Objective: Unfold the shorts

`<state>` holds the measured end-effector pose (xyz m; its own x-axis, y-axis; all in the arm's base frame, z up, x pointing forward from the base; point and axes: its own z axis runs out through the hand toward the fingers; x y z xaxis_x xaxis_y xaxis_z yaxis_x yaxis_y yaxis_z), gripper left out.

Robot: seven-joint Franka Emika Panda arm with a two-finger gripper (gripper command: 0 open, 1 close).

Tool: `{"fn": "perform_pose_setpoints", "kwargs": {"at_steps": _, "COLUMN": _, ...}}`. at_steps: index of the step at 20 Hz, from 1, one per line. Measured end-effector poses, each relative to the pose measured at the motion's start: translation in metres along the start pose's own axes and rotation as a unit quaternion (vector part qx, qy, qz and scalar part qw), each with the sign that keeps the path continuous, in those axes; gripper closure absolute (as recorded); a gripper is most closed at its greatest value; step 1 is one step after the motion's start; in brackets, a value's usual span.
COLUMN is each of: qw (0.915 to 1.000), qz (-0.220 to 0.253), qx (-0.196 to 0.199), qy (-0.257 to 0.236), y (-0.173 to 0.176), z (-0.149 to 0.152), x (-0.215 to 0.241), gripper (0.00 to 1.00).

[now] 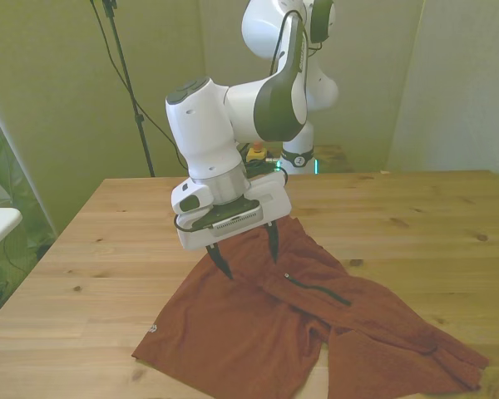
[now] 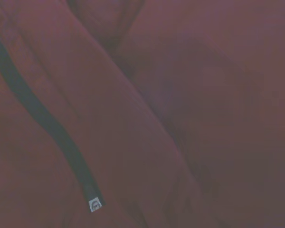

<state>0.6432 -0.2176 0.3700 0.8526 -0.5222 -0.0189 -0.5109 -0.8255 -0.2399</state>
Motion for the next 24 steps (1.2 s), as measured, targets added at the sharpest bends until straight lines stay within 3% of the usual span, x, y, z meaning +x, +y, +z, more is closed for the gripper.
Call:
{"fn": "perform_pose_setpoints", "kwargs": {"at_steps": 1, "qw": 1.0, "qz": -0.002, "qx": 0.001, "qy": -0.003, "y": -0.003, "z": 0.003, "x": 0.0, "gripper": 0.0}}
{"fn": "perform_pose_setpoints", "kwargs": {"at_steps": 2, "qw": 1.0, "qz": -0.004, "qx": 0.001, "qy": -0.005, "y": -0.005, "z": 0.007, "x": -0.001, "gripper": 1.0}}
{"fn": "perform_pose_setpoints", "kwargs": {"at_steps": 24, "qw": 0.9995, "qz": -0.011, "qx": -0.004, "qy": -0.029, "y": -0.011, "z": 0.021, "x": -0.002, "gripper": 1.0}}
